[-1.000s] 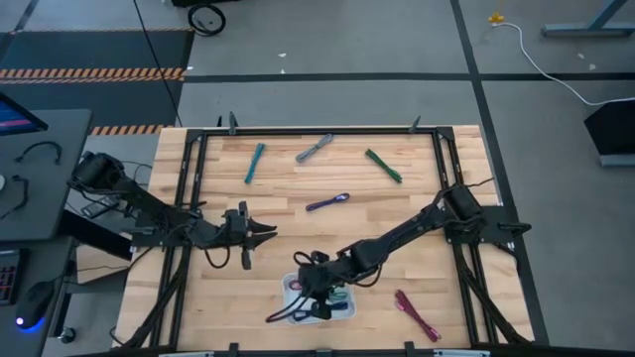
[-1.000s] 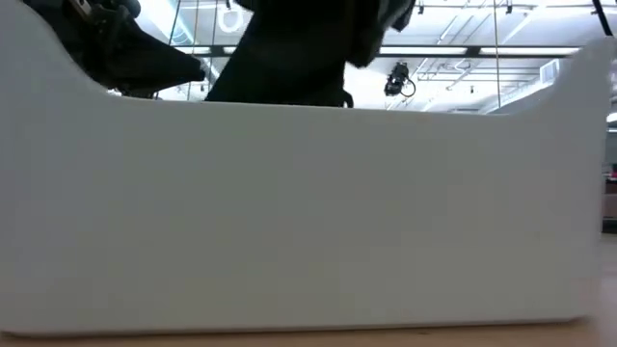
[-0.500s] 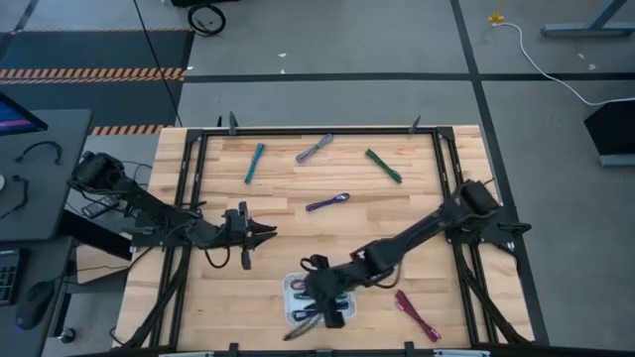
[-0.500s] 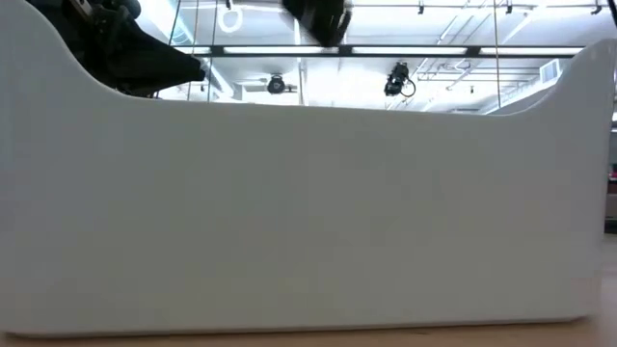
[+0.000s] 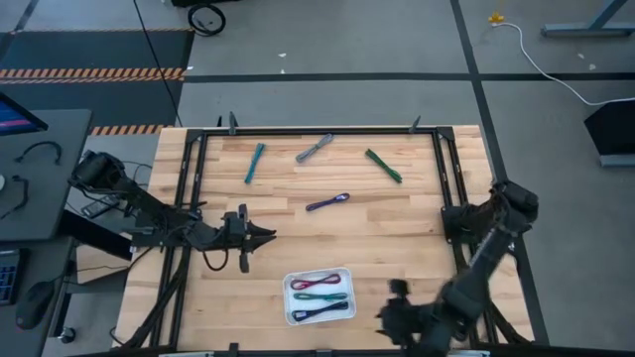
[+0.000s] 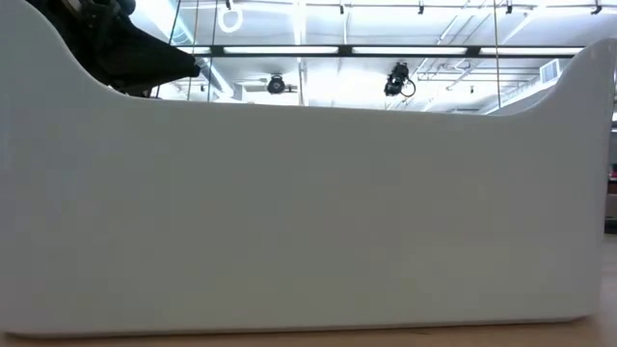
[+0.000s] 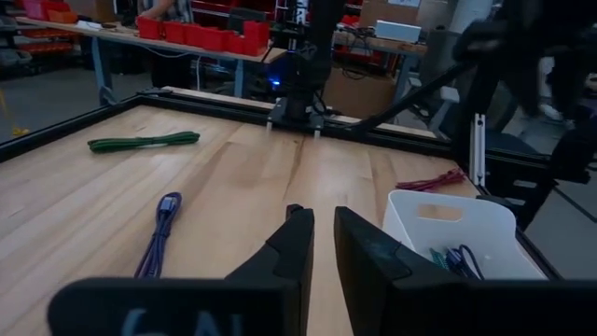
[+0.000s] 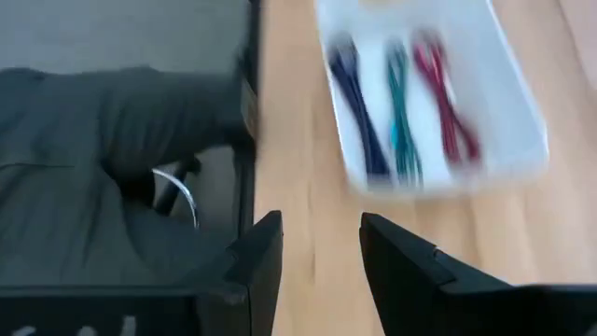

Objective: Pick and place USB-C Cables
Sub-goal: Put the pink USB cable into the white bin

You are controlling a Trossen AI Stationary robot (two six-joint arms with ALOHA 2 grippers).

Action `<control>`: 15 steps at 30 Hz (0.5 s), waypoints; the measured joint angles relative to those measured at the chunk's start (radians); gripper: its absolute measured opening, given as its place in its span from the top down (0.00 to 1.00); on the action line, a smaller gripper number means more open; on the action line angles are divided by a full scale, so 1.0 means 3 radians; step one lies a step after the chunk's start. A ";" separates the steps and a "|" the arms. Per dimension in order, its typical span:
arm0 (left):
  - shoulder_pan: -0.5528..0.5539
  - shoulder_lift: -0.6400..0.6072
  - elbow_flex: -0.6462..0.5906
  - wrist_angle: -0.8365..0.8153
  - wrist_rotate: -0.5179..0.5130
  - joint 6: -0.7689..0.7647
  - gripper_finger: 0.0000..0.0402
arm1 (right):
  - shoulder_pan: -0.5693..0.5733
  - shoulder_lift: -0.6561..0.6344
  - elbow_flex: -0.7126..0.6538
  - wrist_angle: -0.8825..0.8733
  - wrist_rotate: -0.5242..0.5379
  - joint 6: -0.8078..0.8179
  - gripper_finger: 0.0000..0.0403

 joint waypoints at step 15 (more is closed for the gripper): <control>0.0001 0.0000 0.0001 0.0001 -0.0004 0.0006 0.87 | 0.0599 0.0287 -0.0672 -0.0598 -0.0469 0.2931 0.48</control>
